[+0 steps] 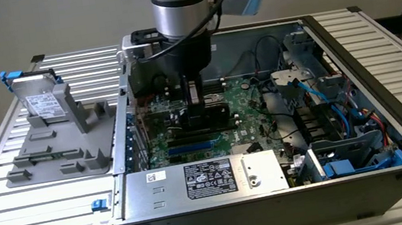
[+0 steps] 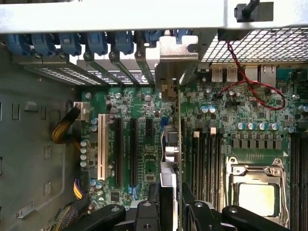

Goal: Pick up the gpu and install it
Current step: 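Insert the gpu into the slot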

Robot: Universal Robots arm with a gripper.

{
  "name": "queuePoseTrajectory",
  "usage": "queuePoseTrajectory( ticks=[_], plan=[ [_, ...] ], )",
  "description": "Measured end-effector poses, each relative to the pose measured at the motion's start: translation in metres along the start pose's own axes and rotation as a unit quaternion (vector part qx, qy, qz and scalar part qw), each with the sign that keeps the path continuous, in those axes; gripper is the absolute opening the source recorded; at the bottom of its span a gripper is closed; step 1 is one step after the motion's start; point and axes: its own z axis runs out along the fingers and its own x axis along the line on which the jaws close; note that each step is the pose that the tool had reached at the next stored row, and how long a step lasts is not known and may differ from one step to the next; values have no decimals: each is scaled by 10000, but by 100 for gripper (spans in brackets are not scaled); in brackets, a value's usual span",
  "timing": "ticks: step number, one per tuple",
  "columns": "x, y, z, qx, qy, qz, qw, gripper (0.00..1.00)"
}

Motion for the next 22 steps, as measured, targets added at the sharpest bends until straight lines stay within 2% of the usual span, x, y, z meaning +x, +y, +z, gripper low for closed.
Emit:
queuePoseTrajectory(
  ticks=[7, 14, 22],
  plan=[
    [48, 18, 119, -16, -3, 3, 10000, 28],
    [101, 21, 199, -25, -38, 6, 10000, 28],
    [101, 44, 237, -26, -44, 7, 10000, 28]
  ],
)
